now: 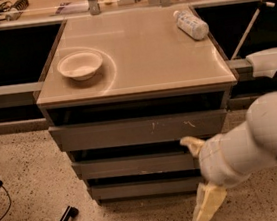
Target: Open bottom drawer
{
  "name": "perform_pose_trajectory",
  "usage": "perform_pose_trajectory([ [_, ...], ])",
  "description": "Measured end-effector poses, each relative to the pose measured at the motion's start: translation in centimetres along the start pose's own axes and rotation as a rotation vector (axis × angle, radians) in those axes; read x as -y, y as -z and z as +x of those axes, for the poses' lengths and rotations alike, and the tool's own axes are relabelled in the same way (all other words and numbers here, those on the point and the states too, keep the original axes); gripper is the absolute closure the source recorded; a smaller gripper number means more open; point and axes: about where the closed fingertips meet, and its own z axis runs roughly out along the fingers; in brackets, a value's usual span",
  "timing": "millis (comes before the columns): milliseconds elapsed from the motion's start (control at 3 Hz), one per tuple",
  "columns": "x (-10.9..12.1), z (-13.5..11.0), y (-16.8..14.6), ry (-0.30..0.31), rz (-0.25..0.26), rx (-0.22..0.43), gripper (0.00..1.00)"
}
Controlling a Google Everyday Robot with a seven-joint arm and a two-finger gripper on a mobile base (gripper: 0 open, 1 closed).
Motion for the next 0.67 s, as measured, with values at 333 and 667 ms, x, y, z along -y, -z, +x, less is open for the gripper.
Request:
perform_pose_trajectory([
  [333,-3.0,5.2,-11.8,-0.103,-0.145,-0.044,0.0],
  [667,-3.5,10.4,-19.6,-0.291,-0.168,-0.064,0.0],
])
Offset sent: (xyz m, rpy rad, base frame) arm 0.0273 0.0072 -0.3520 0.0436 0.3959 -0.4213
